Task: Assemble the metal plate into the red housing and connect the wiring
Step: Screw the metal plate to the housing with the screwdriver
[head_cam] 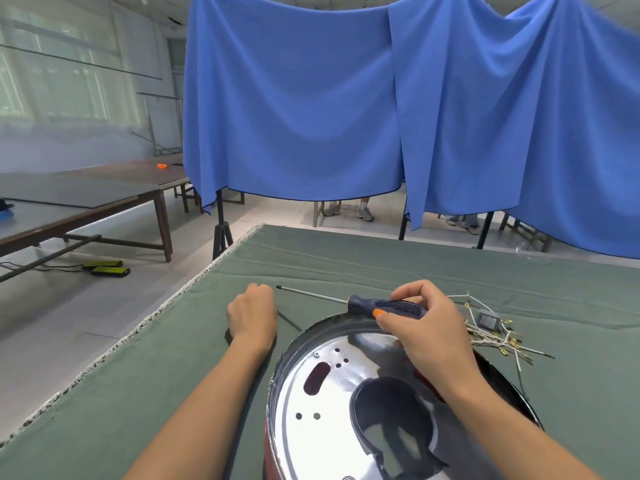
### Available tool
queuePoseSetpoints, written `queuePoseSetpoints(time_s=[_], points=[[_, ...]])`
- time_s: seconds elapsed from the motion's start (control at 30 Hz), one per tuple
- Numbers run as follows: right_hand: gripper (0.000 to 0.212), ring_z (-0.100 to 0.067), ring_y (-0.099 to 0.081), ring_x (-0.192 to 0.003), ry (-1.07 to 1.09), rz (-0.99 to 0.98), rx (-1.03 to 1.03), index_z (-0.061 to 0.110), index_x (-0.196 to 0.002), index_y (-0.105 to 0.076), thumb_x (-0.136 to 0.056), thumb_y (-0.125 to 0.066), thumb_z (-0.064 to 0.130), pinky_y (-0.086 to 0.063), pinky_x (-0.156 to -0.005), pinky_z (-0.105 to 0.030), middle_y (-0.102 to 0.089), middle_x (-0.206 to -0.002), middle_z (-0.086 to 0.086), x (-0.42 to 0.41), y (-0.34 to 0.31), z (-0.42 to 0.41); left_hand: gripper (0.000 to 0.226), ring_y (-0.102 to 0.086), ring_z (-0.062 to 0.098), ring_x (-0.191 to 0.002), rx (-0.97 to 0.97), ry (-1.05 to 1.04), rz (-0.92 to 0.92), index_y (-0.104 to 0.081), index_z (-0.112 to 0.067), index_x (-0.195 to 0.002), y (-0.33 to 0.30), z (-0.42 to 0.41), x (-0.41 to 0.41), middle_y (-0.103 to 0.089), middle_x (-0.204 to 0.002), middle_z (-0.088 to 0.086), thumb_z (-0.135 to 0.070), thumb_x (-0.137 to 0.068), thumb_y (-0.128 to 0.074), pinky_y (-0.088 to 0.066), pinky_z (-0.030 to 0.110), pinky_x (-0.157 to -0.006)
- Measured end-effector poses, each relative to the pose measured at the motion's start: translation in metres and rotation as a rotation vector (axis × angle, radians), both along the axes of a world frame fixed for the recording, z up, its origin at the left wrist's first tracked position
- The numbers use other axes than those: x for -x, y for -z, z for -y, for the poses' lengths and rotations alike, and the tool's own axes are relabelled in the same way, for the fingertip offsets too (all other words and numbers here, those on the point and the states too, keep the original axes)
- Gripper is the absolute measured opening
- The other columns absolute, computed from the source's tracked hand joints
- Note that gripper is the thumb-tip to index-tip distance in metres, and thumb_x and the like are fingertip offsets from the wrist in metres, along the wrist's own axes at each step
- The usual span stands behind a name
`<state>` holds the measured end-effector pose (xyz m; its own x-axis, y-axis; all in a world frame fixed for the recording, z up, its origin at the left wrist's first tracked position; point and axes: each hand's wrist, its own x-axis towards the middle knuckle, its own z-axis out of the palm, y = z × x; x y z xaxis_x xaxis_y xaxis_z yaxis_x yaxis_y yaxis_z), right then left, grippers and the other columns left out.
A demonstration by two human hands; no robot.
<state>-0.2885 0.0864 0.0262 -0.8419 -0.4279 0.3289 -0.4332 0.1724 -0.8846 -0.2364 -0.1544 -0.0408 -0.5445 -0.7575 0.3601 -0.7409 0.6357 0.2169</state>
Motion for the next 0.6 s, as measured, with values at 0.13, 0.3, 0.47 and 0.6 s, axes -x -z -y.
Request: queuePoseSetpoints(time_s=[0.13, 0.3, 0.47, 0.6], points=[[0.024, -0.017, -0.063, -0.078, -0.001, -0.006, -0.011, 0.027, -0.082, -0.057, -0.074, -0.076, 0.016, -0.050, -0.061, -0.030, -0.066, -0.084, 0.004, 0.000, 0.001, 0.000, 0.015, -0.060, 0.035, -0.086, 0.018, 0.040, -0.036, -0.051, -0.009, -0.078, 0.000, 0.000, -0.002, -0.057, -0.098, 0.011, -0.008, -0.092, -0.045, -0.035, 0.035, -0.063], [0.024, -0.021, -0.065, -0.080, -0.008, 0.023, -0.014, 0.027, -0.083, -0.056, -0.074, -0.076, 0.016, -0.053, -0.064, -0.035, -0.067, -0.086, -0.002, -0.001, 0.000, -0.001, 0.015, -0.058, 0.030, -0.084, -0.084, 0.203, -0.361, -0.058, -0.012, -0.092, 0.001, -0.014, -0.012, -0.056, -0.096, 0.002, -0.021, -0.096, -0.048, -0.040, 0.036, -0.068], [0.022, -0.020, -0.068, -0.070, -0.019, 0.047, -0.024, 0.025, -0.087, -0.056, -0.077, -0.074, 0.016, -0.051, -0.052, -0.026, -0.066, -0.089, -0.002, -0.003, -0.001, -0.003, 0.011, -0.057, 0.022, -0.062, -0.352, 0.247, -0.839, -0.061, -0.008, -0.085, -0.016, -0.031, -0.030, -0.062, -0.075, 0.005, -0.012, -0.093, -0.055, -0.048, 0.033, -0.058], [0.018, -0.013, -0.066, -0.054, -0.023, 0.045, -0.019, 0.023, -0.084, -0.060, -0.077, -0.074, 0.015, -0.051, -0.049, -0.024, -0.067, -0.083, -0.002, -0.005, -0.002, -0.005, 0.011, -0.051, 0.008, -0.038, -0.764, 0.185, -1.167, -0.058, -0.004, -0.083, -0.032, -0.043, -0.037, -0.062, -0.073, 0.012, -0.005, -0.093, -0.053, -0.048, 0.024, -0.036]])
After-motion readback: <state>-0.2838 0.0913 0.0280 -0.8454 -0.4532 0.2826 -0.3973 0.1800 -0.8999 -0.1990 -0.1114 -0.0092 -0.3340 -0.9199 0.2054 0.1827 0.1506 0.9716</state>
